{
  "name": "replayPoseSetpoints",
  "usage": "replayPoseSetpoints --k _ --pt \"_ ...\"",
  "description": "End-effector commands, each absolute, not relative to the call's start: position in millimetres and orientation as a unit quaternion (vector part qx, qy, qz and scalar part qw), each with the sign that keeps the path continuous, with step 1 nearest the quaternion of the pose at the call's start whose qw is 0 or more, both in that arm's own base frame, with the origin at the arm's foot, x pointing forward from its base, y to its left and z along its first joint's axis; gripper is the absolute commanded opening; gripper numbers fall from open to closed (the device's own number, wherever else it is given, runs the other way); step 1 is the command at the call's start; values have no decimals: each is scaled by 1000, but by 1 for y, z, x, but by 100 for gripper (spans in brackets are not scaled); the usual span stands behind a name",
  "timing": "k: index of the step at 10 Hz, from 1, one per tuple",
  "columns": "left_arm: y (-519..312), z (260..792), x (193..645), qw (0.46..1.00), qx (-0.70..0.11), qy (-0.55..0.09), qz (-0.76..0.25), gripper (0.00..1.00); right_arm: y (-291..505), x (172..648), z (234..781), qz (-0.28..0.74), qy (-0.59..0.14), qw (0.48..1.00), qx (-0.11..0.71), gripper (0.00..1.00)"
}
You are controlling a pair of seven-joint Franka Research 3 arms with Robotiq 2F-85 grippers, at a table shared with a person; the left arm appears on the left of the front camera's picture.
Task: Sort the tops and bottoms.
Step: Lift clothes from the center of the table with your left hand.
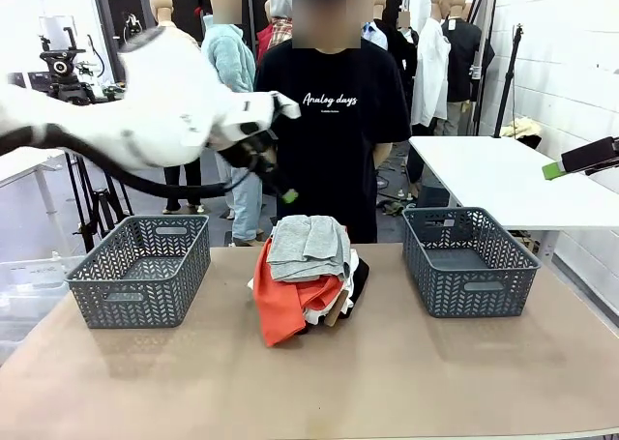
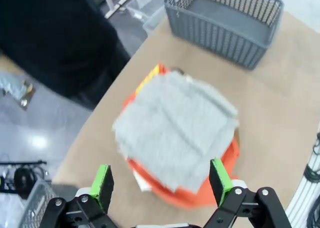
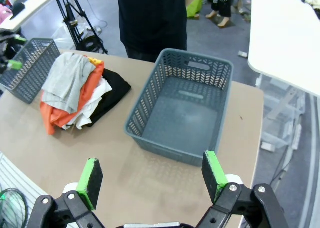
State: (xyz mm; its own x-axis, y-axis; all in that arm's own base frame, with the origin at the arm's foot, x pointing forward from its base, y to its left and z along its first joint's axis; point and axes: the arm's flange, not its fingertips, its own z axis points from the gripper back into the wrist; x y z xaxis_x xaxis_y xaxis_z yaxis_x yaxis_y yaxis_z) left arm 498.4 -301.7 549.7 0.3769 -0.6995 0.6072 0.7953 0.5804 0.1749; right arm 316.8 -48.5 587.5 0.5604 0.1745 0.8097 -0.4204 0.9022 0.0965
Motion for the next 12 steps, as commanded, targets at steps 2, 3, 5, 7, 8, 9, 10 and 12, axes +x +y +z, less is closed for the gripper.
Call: replayPoseSetpoints --k 2,3,5,7,8,9,10,12 --pt "-335 528 564 881 -60 -273 -381 100 -49 317 587 171 -437 871 147 100" --pt "-347 519 579 895 -55 -250 -364 100 -49 317 587 171 -437 871 147 100" --pt "-355 514 587 915 -27 -219 -337 100 -49 317 587 171 -437 871 147 100" --pt "-361 518 576 890 -60 -225 -393 100 -49 317 587 171 -437 871 147 100" --pt "-340 499 588 913 -27 -223 -340 100 -49 317 587 171 -437 871 147 100" --pt "-340 499 588 913 -27 -223 -340 100 -49 317 587 171 -437 871 147 100" --pt "-358 509 579 908 -34 -220 -354 100 -49 317 587 171 -437 871 147 100" --pt "-368 497 570 925 -19 -217 -312 100 -49 317 587 171 -437 871 147 100"
